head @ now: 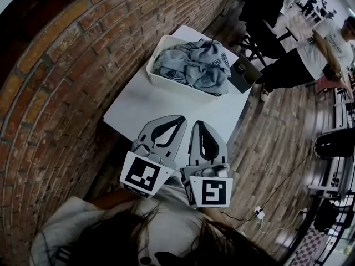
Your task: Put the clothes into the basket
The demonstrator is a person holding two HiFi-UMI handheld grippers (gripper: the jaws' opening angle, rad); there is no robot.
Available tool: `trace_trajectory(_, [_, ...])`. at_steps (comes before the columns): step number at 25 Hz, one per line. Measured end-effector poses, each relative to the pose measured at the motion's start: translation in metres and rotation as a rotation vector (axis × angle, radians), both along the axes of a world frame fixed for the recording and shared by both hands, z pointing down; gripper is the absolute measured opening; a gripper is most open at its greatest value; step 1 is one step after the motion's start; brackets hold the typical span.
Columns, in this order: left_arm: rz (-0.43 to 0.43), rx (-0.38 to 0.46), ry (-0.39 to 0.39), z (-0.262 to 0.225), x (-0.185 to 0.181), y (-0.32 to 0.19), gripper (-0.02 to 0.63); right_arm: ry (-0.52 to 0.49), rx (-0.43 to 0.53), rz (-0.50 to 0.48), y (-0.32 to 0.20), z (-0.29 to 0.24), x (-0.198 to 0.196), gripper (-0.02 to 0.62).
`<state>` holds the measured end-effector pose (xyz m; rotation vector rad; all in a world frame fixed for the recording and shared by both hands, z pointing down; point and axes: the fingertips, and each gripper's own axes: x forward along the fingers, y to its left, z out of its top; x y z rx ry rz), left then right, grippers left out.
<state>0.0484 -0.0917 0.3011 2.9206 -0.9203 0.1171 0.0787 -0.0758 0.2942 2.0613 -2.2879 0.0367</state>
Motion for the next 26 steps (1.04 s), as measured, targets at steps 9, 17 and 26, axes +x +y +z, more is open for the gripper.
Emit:
trace_trajectory(9, [-0.007,-0.017,0.008,-0.002,-0.006,0.005,0.009,-0.022,-0.056,0.009,0.006,0.005,-0.003,0.006])
trace_trajectory(17, [0.003,-0.014,0.025,-0.006,-0.003,0.008,0.009,-0.002,-0.038,-0.015,0.008,0.003,-0.006,0.006])
trace_trajectory(26, [0.003,-0.033,0.030,-0.004,-0.001,0.003,0.009,-0.028,-0.053,-0.022,0.002,0.009,-0.008,0.006])
